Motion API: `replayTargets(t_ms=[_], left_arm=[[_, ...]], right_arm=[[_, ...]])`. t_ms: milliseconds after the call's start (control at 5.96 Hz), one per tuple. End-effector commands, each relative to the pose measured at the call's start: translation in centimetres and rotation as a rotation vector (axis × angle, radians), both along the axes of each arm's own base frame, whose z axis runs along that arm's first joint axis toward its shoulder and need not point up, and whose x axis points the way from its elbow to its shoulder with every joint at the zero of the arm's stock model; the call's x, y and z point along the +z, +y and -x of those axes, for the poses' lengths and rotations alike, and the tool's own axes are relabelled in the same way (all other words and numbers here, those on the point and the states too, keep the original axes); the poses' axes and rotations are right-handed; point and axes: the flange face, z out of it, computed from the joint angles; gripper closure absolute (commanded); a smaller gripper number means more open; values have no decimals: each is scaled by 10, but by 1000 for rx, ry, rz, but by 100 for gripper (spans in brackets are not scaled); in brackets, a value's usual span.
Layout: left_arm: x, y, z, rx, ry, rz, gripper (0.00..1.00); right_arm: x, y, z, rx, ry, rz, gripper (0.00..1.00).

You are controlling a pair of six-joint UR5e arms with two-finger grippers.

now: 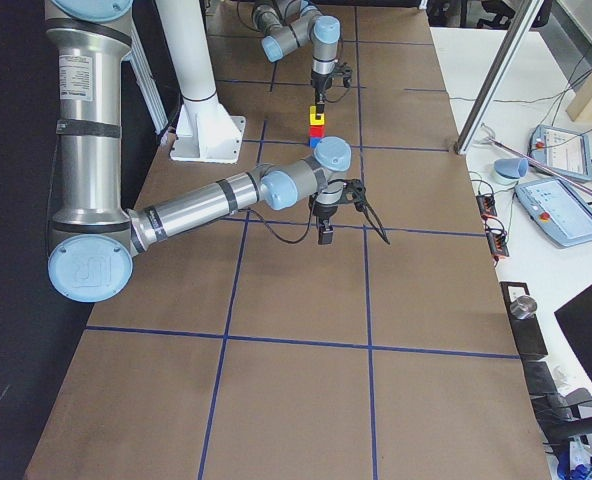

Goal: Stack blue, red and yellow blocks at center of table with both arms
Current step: 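Lower the yellow cube onto the red cube and open the left gripper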

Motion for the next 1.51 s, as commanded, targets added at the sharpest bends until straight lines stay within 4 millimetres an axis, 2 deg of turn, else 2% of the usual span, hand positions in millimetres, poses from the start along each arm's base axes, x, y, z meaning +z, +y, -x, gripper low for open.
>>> replayTargets(t_ms=[0,335,503,838,1341], left_arm=[[-1,-1,0,0,-2,-20,82],[1,-3,-1,-6,-8,-30,77],[1,-4,-2,-6,-9,-29,71],[1,-3,-3,-5,-7,-28,45],[-1,1,-5,1,-6,-29,44]], right_arm=[[0,0,0,0,1,2,0],[0,0,-1,1,0,1,0],[0,0,-1,1,0,1,0],[0,0,0,0,0,1,0],[1,0,0,0,2,3,0]])
